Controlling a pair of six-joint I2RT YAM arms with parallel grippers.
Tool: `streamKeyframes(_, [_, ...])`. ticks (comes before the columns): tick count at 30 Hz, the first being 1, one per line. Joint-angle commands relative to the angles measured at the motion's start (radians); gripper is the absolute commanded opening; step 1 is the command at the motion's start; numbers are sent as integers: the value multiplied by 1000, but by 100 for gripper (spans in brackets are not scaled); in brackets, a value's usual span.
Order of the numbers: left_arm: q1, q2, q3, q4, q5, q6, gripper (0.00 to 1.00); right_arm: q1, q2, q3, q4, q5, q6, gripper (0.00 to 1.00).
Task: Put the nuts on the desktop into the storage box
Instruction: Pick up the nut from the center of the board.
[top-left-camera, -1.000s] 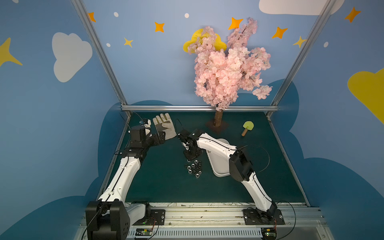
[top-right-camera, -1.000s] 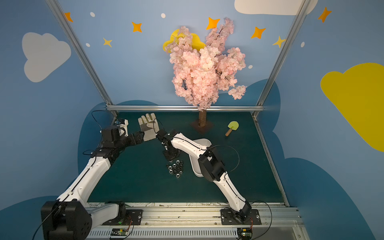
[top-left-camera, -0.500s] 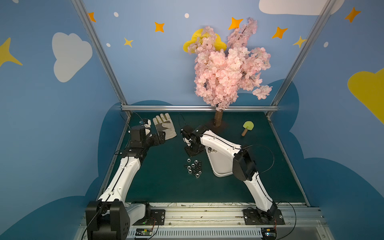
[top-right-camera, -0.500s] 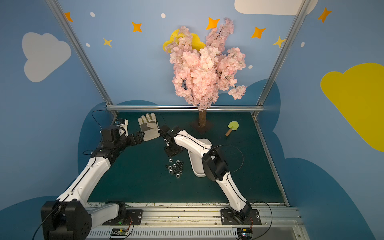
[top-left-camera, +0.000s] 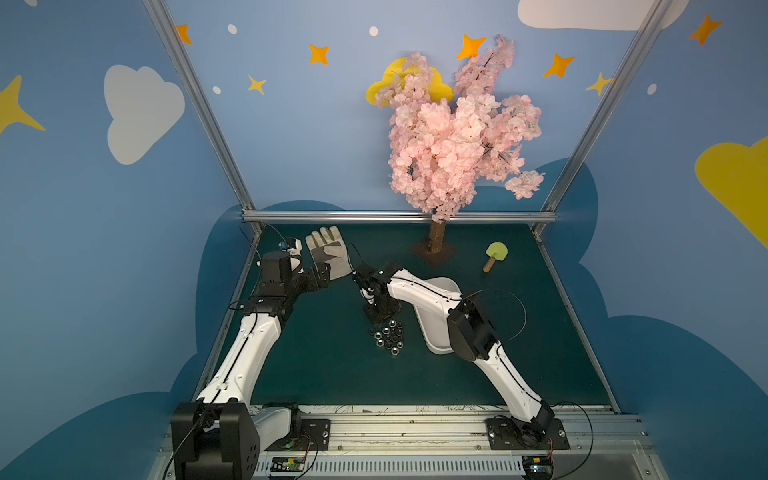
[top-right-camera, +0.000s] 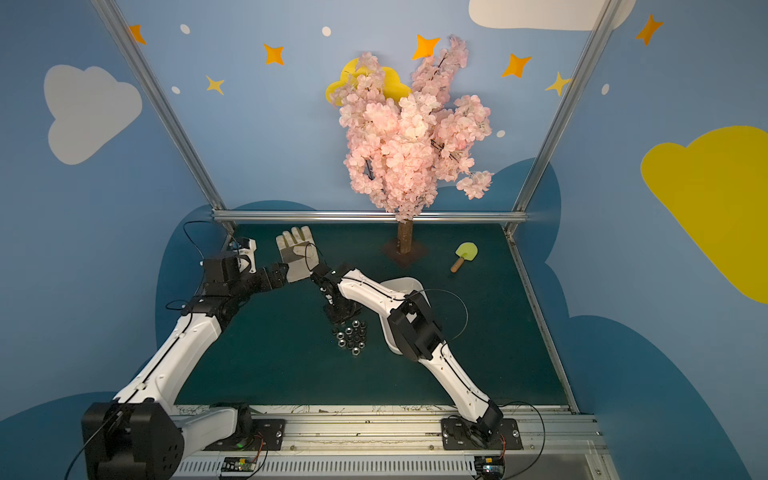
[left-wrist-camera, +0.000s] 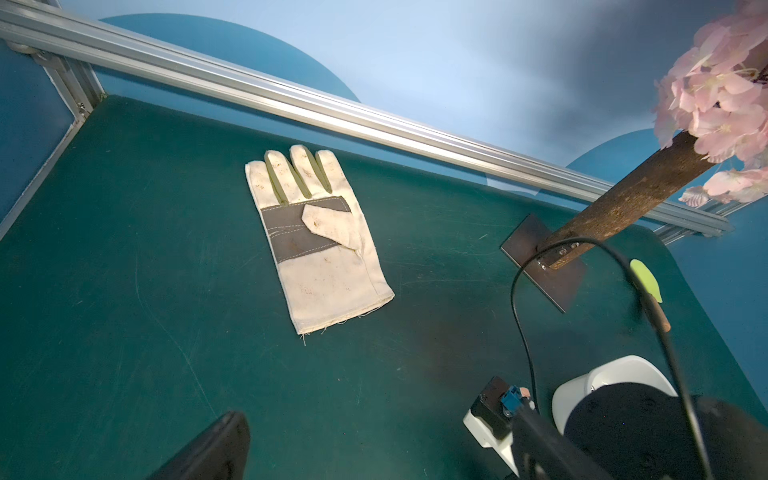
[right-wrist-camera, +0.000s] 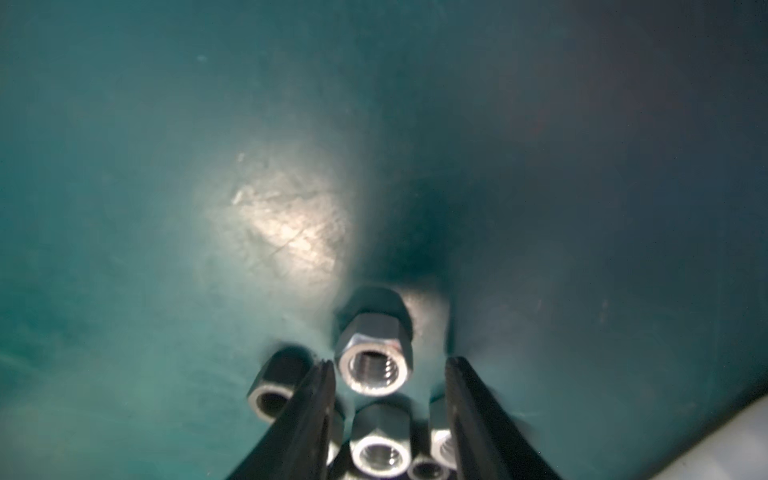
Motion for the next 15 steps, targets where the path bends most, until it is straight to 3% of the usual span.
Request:
streamKeyframes(1, [0, -16, 18, -1, -1, 1, 100, 5, 32, 29, -20, -1, 2, 47])
streamKeyframes(5, [0, -17, 18, 0, -3, 1, 100, 5, 43, 41, -18, 4, 0, 42])
streamKeyframes(10, [0, -14, 21, -2, -3, 4, 100, 6, 16, 44, -18, 11, 1, 17])
streamKeyframes(15, [0, -11, 21, 1, 2, 1, 100, -12, -96, -5, 0, 56, 14, 14])
